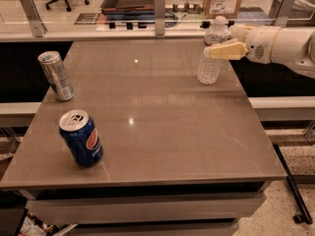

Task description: Move water bottle near redbull can

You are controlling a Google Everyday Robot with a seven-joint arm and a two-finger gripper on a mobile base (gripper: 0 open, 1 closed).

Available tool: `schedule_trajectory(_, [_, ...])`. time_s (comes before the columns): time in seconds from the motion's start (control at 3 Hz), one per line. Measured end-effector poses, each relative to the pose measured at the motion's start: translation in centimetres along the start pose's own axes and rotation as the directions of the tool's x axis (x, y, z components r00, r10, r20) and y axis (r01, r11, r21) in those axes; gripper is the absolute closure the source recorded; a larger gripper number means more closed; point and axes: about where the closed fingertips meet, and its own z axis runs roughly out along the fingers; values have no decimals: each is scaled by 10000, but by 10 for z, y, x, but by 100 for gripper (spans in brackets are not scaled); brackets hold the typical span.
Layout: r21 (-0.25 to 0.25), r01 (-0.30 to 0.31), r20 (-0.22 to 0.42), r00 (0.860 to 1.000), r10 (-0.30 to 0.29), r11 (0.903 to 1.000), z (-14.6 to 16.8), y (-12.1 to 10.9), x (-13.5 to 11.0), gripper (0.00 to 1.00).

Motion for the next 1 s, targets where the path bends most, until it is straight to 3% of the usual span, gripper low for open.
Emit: schedule_trajectory(1.0, [-152, -3, 12, 10000, 3, 9999, 9, 5, -1, 88])
